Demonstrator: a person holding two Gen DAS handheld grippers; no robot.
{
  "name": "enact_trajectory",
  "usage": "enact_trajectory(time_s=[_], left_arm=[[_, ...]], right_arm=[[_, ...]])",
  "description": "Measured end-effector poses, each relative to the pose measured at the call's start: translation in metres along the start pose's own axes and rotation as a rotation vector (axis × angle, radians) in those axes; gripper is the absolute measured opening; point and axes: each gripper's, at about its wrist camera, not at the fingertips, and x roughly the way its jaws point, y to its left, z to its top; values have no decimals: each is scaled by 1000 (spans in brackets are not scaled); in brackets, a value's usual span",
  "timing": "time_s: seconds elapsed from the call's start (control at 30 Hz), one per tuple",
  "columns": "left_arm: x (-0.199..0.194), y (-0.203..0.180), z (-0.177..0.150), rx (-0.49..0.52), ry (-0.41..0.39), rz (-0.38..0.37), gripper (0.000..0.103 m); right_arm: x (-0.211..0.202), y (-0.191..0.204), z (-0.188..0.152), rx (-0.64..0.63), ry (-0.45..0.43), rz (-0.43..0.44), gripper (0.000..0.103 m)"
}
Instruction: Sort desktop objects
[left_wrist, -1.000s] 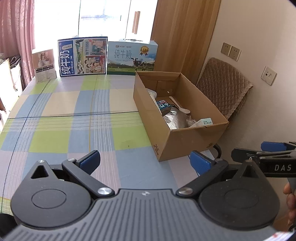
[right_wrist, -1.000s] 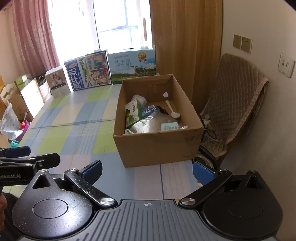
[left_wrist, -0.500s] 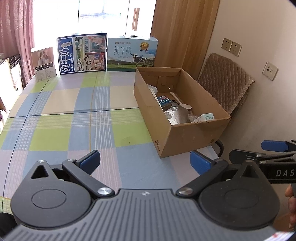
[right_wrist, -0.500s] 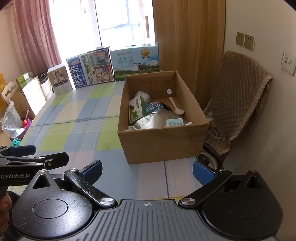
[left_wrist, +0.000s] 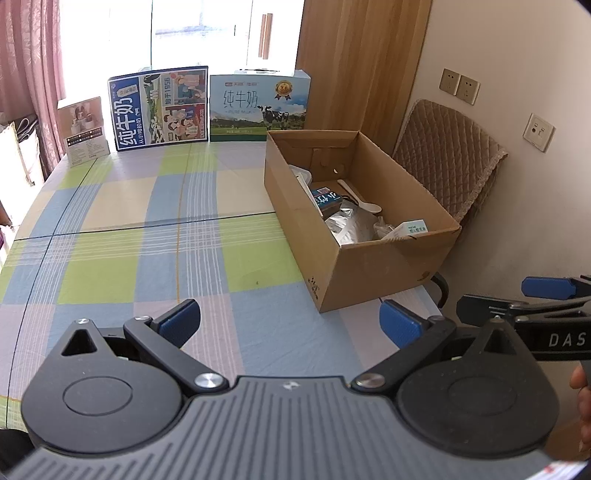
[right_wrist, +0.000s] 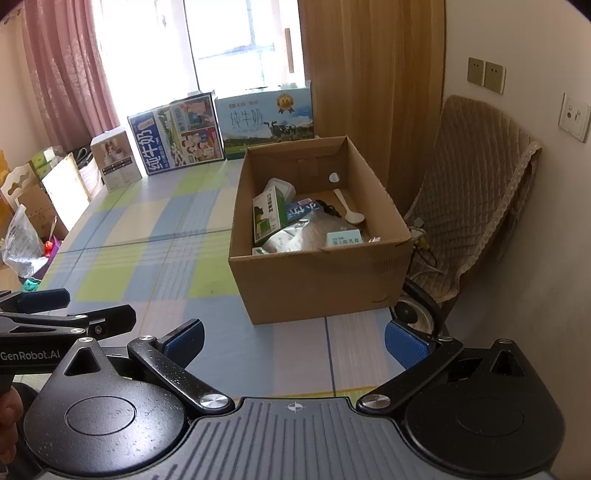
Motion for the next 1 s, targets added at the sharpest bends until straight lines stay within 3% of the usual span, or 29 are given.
enact_trajectory(time_s=[1.0], left_arm=[[3, -3, 1, 14, 0, -6, 102]], right_arm=[[2, 0, -3, 4, 2, -5, 101]])
